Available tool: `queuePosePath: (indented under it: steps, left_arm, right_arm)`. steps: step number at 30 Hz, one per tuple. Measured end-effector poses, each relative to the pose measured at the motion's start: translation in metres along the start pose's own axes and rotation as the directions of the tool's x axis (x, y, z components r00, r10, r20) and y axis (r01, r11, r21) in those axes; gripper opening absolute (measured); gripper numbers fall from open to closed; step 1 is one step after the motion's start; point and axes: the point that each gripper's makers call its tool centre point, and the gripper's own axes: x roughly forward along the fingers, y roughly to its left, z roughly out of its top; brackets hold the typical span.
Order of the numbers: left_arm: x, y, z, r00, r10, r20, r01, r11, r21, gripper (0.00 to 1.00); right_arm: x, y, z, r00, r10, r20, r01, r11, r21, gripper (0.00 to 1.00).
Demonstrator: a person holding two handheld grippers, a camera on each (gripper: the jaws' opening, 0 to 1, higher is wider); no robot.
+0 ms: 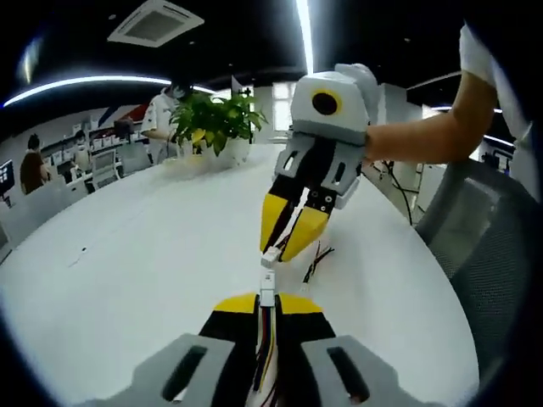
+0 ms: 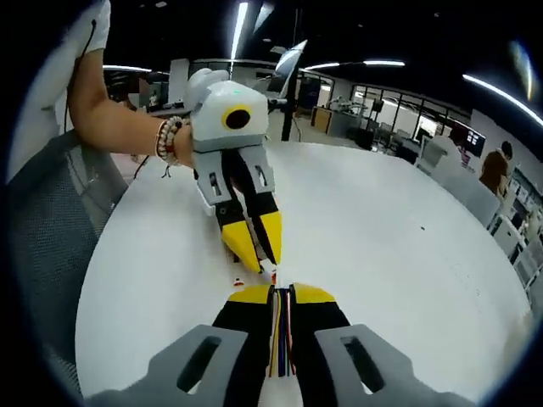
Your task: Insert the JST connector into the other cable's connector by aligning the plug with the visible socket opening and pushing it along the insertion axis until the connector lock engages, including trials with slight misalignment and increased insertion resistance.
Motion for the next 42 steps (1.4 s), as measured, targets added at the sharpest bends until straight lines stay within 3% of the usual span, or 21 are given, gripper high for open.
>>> queuePosePath:
  steps: [8, 17, 42]
  left_arm:
    - [0.001, -0.004, 0.002, 1.0, -0.021, -0.012, 0.021, 0.999, 0.03, 0.0]
    - [0.001, -0.007, 0.001, 0.999, -0.032, -0.027, 0.034, 0.998, 0.052, 0.0]
    - [0.008, -0.018, -0.023, 0.989, -0.058, -0.137, 0.073, 0.991, 0.108, 0.0]
  right_arm:
    - [-0.001, 0.002, 0.0, 1.0, 0.02, 0.006, -0.021, 1.0, 0.014, 0.04]
    - [0.004, 0.01, -0.01, 0.997, 0.047, -0.056, -0.049, 0.998, -0.035, 0.04]
    - [0.018, 0.018, -0.031, 0.985, 0.067, -0.158, -0.085, 0.99, -0.109, 0.04]
